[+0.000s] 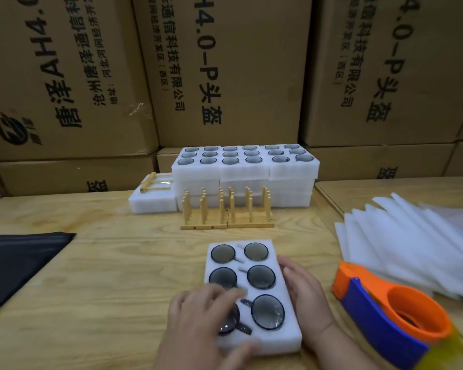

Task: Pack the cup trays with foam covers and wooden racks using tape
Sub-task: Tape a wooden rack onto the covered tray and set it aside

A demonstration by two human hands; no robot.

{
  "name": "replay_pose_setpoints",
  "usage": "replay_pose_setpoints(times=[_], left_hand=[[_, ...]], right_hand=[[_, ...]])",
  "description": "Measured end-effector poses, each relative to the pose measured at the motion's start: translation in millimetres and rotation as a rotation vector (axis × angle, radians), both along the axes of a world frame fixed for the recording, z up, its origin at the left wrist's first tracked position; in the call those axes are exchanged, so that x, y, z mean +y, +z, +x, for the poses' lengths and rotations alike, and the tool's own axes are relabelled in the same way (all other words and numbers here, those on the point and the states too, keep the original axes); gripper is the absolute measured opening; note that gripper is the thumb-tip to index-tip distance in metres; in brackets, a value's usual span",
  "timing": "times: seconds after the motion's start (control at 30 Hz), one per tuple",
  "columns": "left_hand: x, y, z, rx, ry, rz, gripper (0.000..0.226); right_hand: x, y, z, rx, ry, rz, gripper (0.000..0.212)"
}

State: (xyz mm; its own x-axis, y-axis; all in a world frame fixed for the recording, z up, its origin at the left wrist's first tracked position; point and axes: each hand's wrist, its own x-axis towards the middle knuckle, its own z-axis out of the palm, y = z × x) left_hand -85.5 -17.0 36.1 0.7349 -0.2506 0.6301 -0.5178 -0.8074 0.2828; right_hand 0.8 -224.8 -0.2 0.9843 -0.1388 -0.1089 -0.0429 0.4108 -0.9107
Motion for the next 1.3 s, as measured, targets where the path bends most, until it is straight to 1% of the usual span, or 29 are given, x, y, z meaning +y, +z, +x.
replay_pose_setpoints(times=[0.07, 0.1, 0.13, 0.17, 0.23, 0.27, 0.3, 0.4, 0.43, 0.5, 0.57, 0.63, 0.67, 0.73, 0.77, 0.8, 0.83, 0.9, 0.93, 1.0, 1.1, 1.13, 1.2, 1.23, 1.3], left_hand=[[15.4, -0.8, 13.9, 0.195, -0.012, -0.309, 0.040], [21.1, -4.5, 22.2, 0.239, 0.053, -0.349, 0.033], [23.9, -9.5, 29.1, 0.286, 0.123, -0.367, 0.027], [24.9, -13.1, 34.6, 0.334, 0.139, -0.357, 0.026], [24.2, -16.2, 44.4, 0.438, 0.134, -0.359, 0.037], [23.6, -17.2, 47.1, 0.447, 0.163, -0.340, 0.039], [23.9, -19.3, 50.6, 0.468, 0.200, -0.304, 0.039], [23.7, -25.2, 61.1, 0.584, 0.314, -0.284, 0.037], [23.1, -27.1, 61.7, 0.595, 0.329, -0.270, 0.036], [22.5, -28.9, 59.7, 0.593, 0.340, -0.323, 0.030], [24.0, -27.1, 57.5, 0.591, 0.386, -0.478, 0.016], [26.5, -23.3, 57.8, 0.558, 0.458, -0.650, 0.010], [27.6, -22.7, 57.9, 0.541, 0.477, -0.696, 0.010], [28.2, -23.1, 57.3, 0.521, 0.465, -0.725, 0.011], [28.9, -24.1, 57.0, 0.515, 0.449, -0.704, 0.010], [28.9, -25.5, 56.9, 0.519, 0.433, -0.647, 0.006], [28.7, -27.7, 57.8, 0.527, 0.405, -0.558, 0.009], [28.6, -31.7, 61.7, 0.549, 0.352, -0.313, 0.032], [28.6, -32.2, 64.9, 0.559, 0.349, -0.220, 0.040], [29.8, -32.6, 72.2, 0.590, 0.353, -0.116, 0.046], [32.0, -36.0, 76.3, 0.614, 0.347, 0.001, 0.045], [32.2, -36.0, 76.0, 0.614, 0.350, 0.024, 0.045], [32.5, -34.8, 75.4, 0.608, 0.348, 0.027, 0.045], [32.8, -34.6, 75.5, 0.603, 0.344, 0.019, 0.045], [32.8, -34.3, 76.0, 0.593, 0.342, 0.029, 0.044]], right_hand=[[0.3, 2.0, -0.7, -0.005, 0.040, -0.003, 0.032], [0.1, 2.9, -0.5, -0.005, 0.057, -0.004, 0.033], [0.3, 4.7, -1.0, -0.003, 0.065, -0.014, 0.034], [0.6, 6.4, -1.0, -0.002, 0.071, -0.032, 0.035], [2.1, 10.4, -2.3, -0.007, 0.080, -0.080, 0.036], [2.6, 12.2, -3.2, -0.006, 0.083, -0.103, 0.037], [2.1, 13.0, -3.8, 0.000, 0.079, -0.122, 0.038], [0.8, 12.8, -3.9, 0.005, 0.068, -0.159, 0.038], [0.8, 12.2, -3.0, 0.005, 0.065, -0.165, 0.038], [1.5, 10.8, -1.7, 0.014, 0.058, -0.165, 0.038], [1.2, 10.6, -1.7, 0.015, 0.049, -0.162, 0.037], [0.6, 11.7, -2.8, 0.022, 0.038, -0.156, 0.037], [0.6, 12.9, -3.6, 0.030, 0.032, -0.155, 0.037], [1.0, 16.6, -6.0, 0.052, 0.013, -0.158, 0.036], [2.3, 19.1, -6.5, 0.068, 0.007, -0.159, 0.035], [2.8, 22.3, -7.1, 0.090, 0.009, -0.157, 0.035], [3.1, 26.2, -6.7, 0.116, 0.023, -0.152, 0.033], [2.4, 36.8, -5.5, 0.143, 0.047, -0.204, 0.029], [0.4, 44.4, -5.1, 0.131, 0.042, -0.259, 0.027], [-9.0, 65.6, -5.0, 0.049, 0.010, -0.365, 0.022], [-40.0, 114.1, -5.5, -0.174, 0.016, -0.451, 0.014], [-55.9, 131.6, -4.1, -0.240, -0.015, -0.510, 0.016], [-94.2, 160.2, 3.8, -0.301, -0.178, -0.653, 0.015], [-115.7, 169.7, 8.9, -0.301, -0.283, -0.721, 0.015], [-164.3, 176.9, 21.1, -0.230, -0.495, -0.864, 0.017]])
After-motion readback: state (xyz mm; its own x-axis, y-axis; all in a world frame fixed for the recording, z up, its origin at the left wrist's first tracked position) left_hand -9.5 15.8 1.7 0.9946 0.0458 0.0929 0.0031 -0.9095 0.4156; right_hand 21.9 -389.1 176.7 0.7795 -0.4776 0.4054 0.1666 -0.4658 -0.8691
